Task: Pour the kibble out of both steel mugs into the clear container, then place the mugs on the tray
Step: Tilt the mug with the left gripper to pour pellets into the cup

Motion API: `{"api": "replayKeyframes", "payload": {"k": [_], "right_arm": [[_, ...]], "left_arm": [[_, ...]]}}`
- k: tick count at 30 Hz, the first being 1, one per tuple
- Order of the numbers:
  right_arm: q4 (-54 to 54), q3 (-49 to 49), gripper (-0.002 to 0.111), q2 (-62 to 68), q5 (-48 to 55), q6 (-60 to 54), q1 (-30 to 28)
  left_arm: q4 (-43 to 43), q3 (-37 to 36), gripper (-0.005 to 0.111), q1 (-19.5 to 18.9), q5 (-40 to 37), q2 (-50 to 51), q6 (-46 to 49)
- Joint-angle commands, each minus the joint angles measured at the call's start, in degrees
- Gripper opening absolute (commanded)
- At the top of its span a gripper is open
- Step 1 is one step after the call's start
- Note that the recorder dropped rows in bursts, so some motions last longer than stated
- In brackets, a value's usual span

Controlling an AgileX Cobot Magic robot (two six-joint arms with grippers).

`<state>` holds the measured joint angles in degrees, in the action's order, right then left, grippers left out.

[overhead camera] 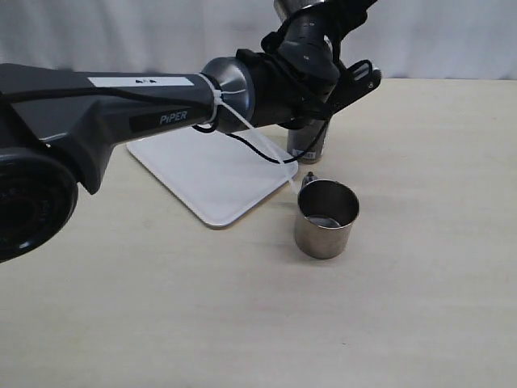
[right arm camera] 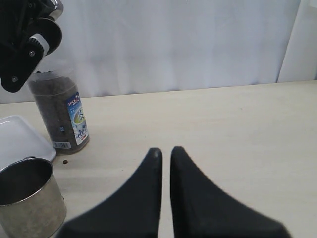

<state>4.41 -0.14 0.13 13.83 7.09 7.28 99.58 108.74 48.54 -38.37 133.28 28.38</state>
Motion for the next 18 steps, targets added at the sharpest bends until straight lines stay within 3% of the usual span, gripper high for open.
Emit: {"api": "replayKeyframes", "payload": {"k": [1, 18], "right_arm": [[0.72, 0.14, 0.005, -0.13, 0.05, 0.0, 0.24], [0.72, 0.14, 0.005, -0.13, 0.05, 0.0, 0.24]], "left_arm": [[0.37, 0.66, 0.0, 0.12, -0.9, -0.15, 1.57], [0.37, 5.16, 0.0, 0.48, -3.15, 0.09, 1.98]]}}
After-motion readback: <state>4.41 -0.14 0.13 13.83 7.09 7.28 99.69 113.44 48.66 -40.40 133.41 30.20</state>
